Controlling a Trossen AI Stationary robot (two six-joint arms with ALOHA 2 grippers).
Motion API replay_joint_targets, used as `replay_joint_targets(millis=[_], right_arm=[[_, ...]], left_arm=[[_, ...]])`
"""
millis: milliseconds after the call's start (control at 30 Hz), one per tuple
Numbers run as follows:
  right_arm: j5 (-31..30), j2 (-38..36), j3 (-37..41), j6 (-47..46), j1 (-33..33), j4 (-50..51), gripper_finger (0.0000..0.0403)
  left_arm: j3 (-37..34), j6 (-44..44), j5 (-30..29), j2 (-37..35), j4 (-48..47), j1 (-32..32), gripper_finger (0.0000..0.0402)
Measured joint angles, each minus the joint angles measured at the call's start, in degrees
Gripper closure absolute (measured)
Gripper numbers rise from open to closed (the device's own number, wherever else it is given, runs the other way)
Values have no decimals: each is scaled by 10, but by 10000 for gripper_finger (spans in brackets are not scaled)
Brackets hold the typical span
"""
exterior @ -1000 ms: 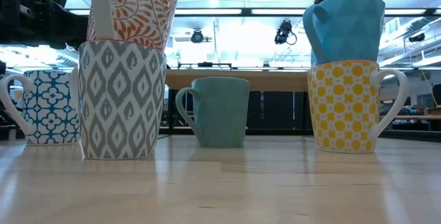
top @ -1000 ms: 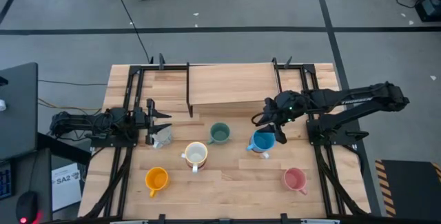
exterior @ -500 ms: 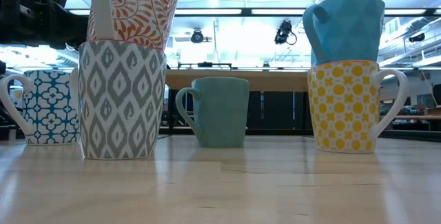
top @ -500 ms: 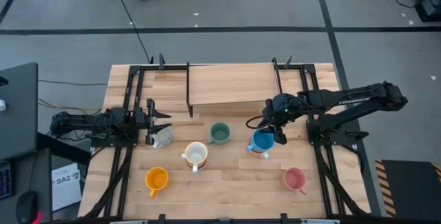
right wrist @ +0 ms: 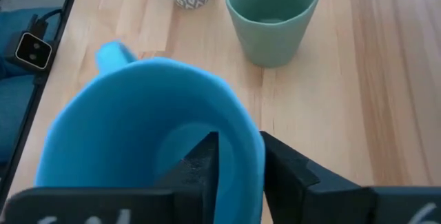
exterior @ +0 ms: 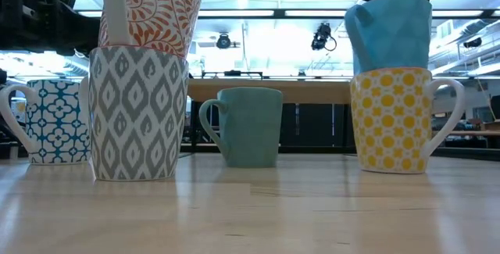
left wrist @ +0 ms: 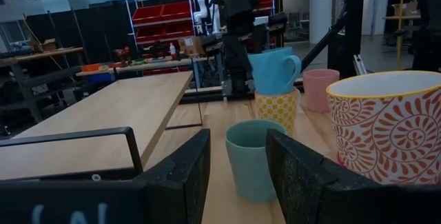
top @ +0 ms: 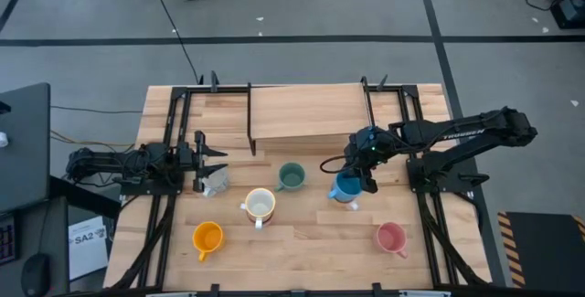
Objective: Place coffee mugs
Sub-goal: Put the blue mug on the shelf
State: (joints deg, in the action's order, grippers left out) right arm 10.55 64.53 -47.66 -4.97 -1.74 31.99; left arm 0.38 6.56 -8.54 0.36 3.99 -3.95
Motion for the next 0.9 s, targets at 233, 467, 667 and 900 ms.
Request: replay_joint_targets(millis=[233, 467, 667, 900], right_arm=[[-5, -1, 0, 0, 0, 1, 361], [-17, -1, 0, 0, 0, -2, 363], [-18, -1, -10, 1, 0, 0, 370], [-23, -1, -77, 1, 2, 32, 370]], left_arm=[[0, 0, 0, 0, 0, 0, 253], [0, 0, 0, 0, 0, 0, 253], [0, 0, 0, 0, 0, 0, 253], [0, 0, 0, 0, 0, 0, 253]])
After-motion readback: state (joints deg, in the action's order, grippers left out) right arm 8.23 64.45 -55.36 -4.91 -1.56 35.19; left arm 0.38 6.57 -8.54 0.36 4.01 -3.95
